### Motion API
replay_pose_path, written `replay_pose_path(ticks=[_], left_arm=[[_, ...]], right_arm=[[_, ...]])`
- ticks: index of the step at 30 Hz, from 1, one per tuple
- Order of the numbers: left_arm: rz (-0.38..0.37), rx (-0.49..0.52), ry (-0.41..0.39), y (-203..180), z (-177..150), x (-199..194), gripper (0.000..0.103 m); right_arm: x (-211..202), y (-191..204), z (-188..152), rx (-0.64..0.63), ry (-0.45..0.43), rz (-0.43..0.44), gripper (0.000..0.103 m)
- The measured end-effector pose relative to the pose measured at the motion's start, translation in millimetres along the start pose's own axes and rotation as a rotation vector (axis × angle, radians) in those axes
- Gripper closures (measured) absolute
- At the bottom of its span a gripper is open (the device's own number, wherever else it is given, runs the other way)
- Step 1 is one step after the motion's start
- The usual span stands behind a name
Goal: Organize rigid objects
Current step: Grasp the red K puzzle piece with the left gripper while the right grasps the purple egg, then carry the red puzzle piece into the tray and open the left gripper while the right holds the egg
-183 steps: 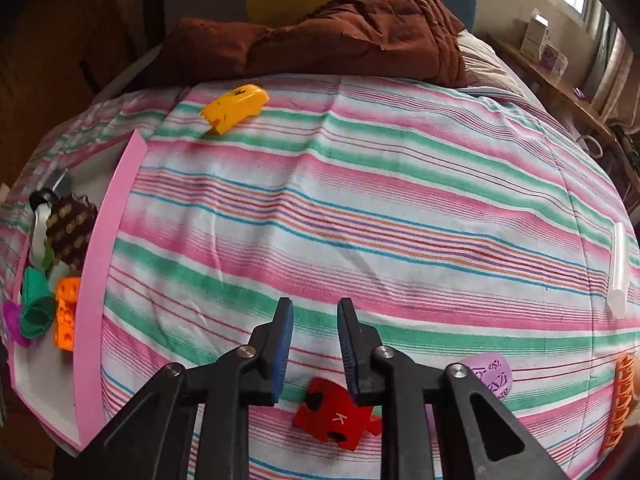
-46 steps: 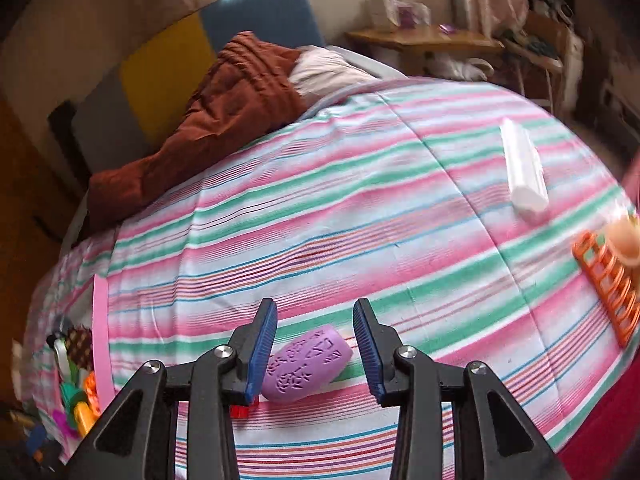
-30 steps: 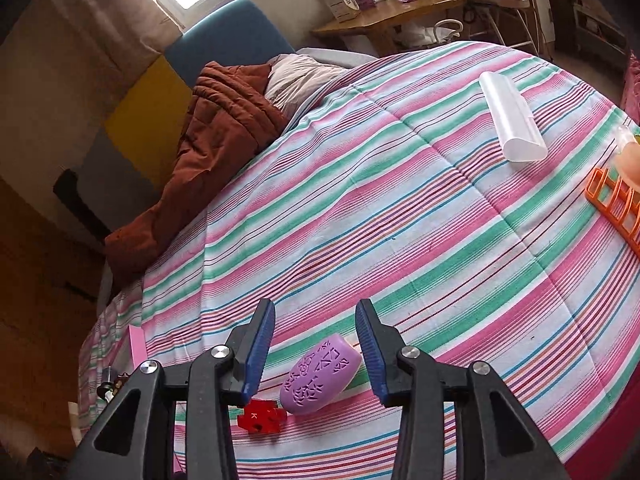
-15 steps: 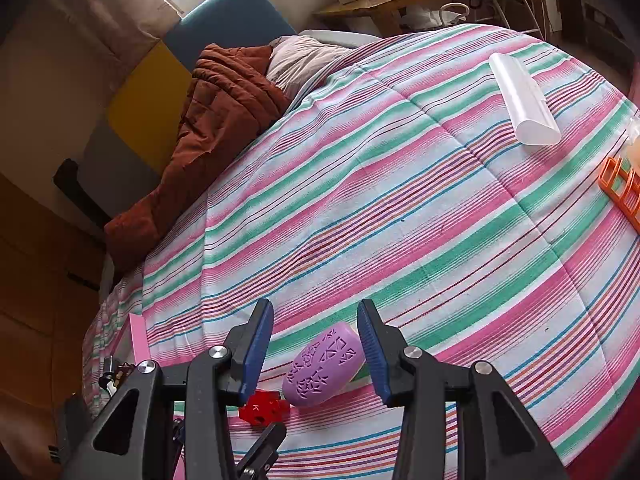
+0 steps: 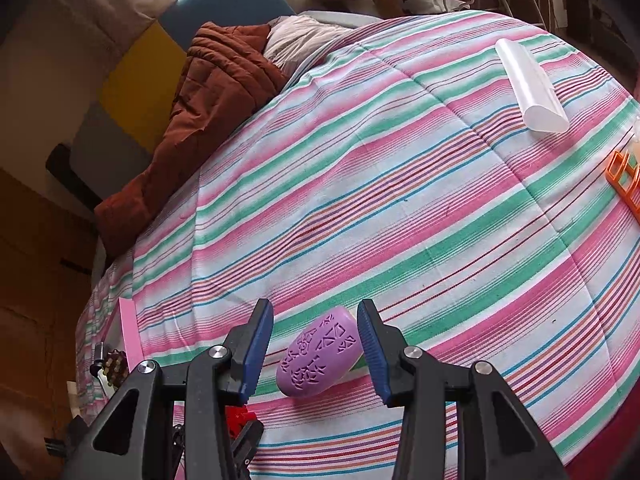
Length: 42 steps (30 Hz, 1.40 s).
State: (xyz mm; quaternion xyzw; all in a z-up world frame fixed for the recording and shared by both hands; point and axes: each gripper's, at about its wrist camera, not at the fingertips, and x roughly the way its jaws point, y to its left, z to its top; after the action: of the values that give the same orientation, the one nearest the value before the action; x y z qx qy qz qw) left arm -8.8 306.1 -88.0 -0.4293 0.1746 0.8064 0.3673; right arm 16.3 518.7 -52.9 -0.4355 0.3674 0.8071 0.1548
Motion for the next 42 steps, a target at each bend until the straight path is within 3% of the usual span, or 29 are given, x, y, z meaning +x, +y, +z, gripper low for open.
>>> replay_pose_path(ticks=[10, 17, 20, 24, 26, 31, 35, 42], left_arm=[[0.013, 0.02, -0.004, 1, -25, -22, 0.053], [0.008, 0.022, -0.006, 2, -35, -29, 0.053], [0.003, 0.019, -0.006, 3, -37, -31, 0.053], [-0.012, 0.001, -0.011, 6, -40, -37, 0.053], [-0.018, -0.005, -0.02, 8, -40, -41, 0.053], [-0.023, -0.032, -0.06, 16, -41, -63, 0.053], [-0.012, -0.075, -0.093, 29, -40, -82, 0.053], [0.079, -0.154, -0.145, 58, -44, -111, 0.053]], right_arm=[[19, 5, -8, -0.041, 0.088, -0.073, 0.05], [40, 10, -9, -0.068, 0.15, -0.112, 0.049], [48, 24, -12, -0.167, 0.146, -0.159, 0.047], [60, 51, -30, -0.409, 0.142, -0.308, 0.06], [63, 59, -37, -0.48, 0.131, -0.347, 0.06], [64, 54, -35, -0.454, 0.142, -0.329, 0.06], [66, 60, -43, -0.522, 0.121, -0.374, 0.06], [71, 72, -45, -0.591, 0.101, -0.41, 0.06]])
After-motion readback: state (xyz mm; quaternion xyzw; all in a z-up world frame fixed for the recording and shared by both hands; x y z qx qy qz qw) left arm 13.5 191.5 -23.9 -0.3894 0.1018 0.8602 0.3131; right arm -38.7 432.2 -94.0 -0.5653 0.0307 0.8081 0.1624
